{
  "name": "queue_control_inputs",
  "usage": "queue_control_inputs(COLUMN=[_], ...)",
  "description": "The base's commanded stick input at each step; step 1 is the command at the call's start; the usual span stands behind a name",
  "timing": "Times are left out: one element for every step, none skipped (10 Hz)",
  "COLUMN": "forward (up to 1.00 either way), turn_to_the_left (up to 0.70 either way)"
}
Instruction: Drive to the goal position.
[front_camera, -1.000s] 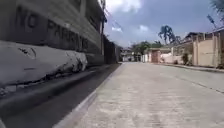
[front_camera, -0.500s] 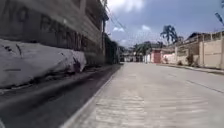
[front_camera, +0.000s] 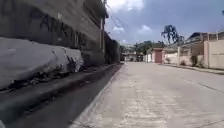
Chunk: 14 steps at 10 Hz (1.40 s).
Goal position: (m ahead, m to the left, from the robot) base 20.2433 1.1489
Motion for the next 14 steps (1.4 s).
queue_control_inputs(forward=[1.0,1.0,1.0,1.0,1.0,1.0,1.0,1.0,1.0,1.0,1.0,1.0,1.0,1.0], turn_to_the_left=[-0.2,-0.35,-0.37,-0.36,-0.3,-0.38,-0.36,-0.15,0.0,0.0,0.0,0.0,0.0,0.0])
